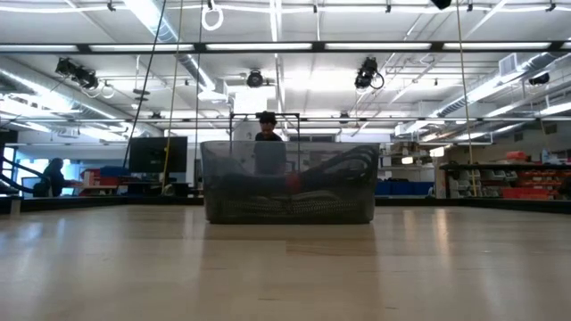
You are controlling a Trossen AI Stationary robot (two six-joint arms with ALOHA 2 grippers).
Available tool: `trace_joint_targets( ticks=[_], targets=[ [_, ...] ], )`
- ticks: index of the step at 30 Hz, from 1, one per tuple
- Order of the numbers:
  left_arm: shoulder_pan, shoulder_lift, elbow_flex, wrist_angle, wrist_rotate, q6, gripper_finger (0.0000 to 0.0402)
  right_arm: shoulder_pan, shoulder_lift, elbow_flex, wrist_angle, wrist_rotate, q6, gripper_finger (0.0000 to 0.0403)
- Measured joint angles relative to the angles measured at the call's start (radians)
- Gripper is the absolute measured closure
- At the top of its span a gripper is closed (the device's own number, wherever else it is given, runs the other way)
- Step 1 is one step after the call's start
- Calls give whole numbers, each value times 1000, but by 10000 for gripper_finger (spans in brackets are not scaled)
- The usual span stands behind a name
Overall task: Pick and place USB-C Cables
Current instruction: Adjust the black bin
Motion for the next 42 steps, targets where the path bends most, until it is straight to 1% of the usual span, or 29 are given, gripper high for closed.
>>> trace_joint_targets(
  ticks=[5, 12, 15, 19, 23, 25, 28, 30, 33, 39, 40, 42],
  targets=[
    [-4, -26, -1, 0, -4, 64, 399, 10, -2, 0, 17, 47, -10, 402],
    [-5, -51, 0, 0, -2, 153, 399, 14, -5, 0, 68, 50, -57, 399],
    [-15, -51, 0, 0, 8, 160, 397, 14, -9, 0, 70, 45, -90, 399],
    [-20, -49, 0, 0, 19, 161, 385, 14, -11, 0, 70, 24, -116, 400],
    [-23, -55, 0, 0, 31, 156, 373, 13, -5, 0, 70, 10, -117, 394],
    [-23, -57, 0, 0, 31, 152, 371, 7, 10, 0, 67, -32, -113, 388],
    [-22, -57, 0, 0, 30, 152, 372, -13, 41, 0, 39, -128, -63, 383],
    [-22, -57, 0, 0, 31, 152, 374, -18, 70, 0, 10, -156, -27, 383],
    [-23, -57, 0, 0, 31, 150, 374, -18, 130, 0, 13, -159, -28, 390],
    [-23, -63, -1, 0, 37, 162, 373, 11, 266, 0, 116, -170, -122, 400],
    [-22, -66, -1, 0, 42, 159, 374, 14, 275, 0, 110, -159, -128, 400],
    [-19, -76, -1, 0, 77, 152, 374, 17, 273, -1, 102, -98, -131, 400]
  ],
)
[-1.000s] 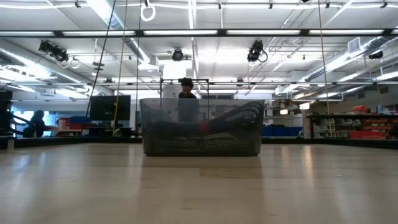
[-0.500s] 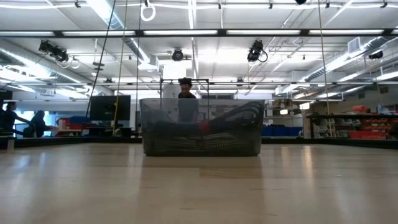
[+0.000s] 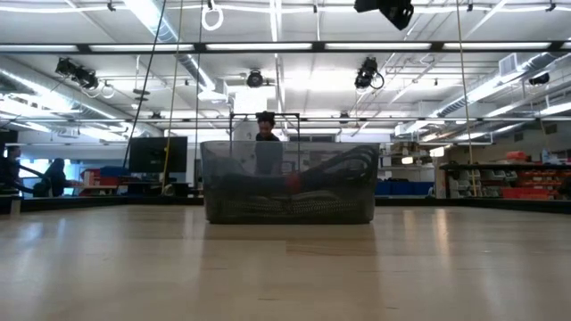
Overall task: Pick and place USB-C Cables
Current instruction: Adjust the black bin
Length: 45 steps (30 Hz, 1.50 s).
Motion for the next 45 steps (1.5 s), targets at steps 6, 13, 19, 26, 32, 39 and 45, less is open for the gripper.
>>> trace_joint_targets(
  ticks=[6, 13, 19, 26, 32, 39, 45],
  targets=[
    [19, -1, -55, 1, 140, -28, 367, -11, -156, 1, 35, 163, -21, 401],
    [121, -2, -354, 1, 152, -187, 373, 22, -352, 2, 67, 209, -27, 402],
    [252, -1, -644, 0, 285, -388, 377, 48, -431, 2, 62, 202, -30, 402],
    [321, -1, -946, 217, 492, -457, 397, 60, -445, 2, 44, 199, -43, 402],
    [327, -1, -1107, 539, 544, -449, 399, 60, -444, 2, 43, 200, -56, 402],
    [379, 0, -1182, 655, 611, -603, 400, 60, -444, 2, 43, 200, -56, 402],
    [392, 0, -1182, 835, 613, -647, 400, 60, -444, 2, 43, 200, -56, 402]
  ],
)
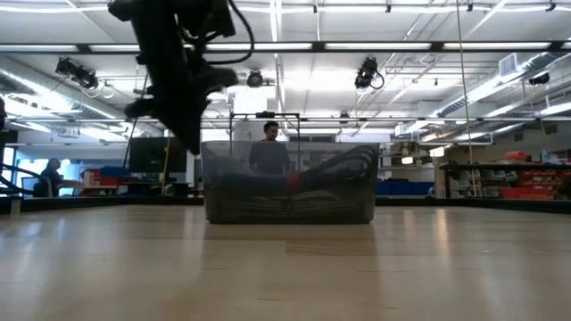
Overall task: Pick and place USB-C Cables
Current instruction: Adjust the black bin
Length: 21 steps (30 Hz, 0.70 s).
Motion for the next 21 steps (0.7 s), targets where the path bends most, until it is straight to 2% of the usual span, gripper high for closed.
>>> trace_joint_targets(
  ticks=[3, 9, 12, 21],
  targets=[
    [12, 0, 0, 60, -7, 12, 401, 0, 0, 0, 0, 0, 0, 402],
    [46, 17, 0, -17, -28, 19, 401, 0, 0, 0, 0, 0, 0, 402],
    [52, 37, -1, -16, 7, 19, 401, 0, 0, 0, 0, 0, 0, 402],
    [12, 149, 0, 173, 77, 20, 401, 0, -2, 0, -16, 1, 0, 402]
  ],
)
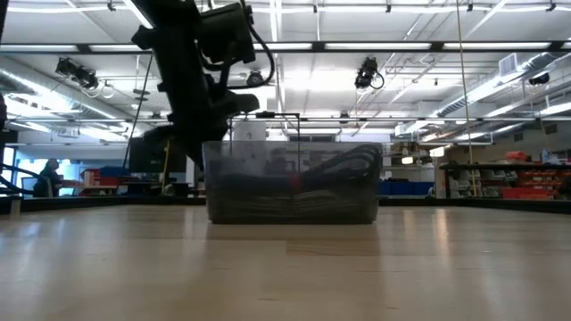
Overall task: Pick and place USB-C Cables
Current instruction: Adjust the black bin
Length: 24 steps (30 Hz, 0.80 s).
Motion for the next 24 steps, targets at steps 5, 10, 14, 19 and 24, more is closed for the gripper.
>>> trace_joint_targets(
  ticks=[5, 10, 14, 19, 24],
  targets=[
    [0, 26, -1, 74, 10, 3, 402, 0, 0, 0, -1, 0, 0, 402],
    [12, 22, 0, 92, 10, 3, 401, 0, 0, 0, -1, 0, 0, 402],
    [12, 22, 0, 61, 8, 6, 401, 0, 0, 0, -55, 0, 38, 402],
    [12, 15, 0, 4, 26, 14, 401, 0, 25, -42, -279, 8, 279, 402],
    [10, 12, 0, -85, 75, 22, 401, 13, 82, -209, -312, -40, 484, 402]
  ],
)
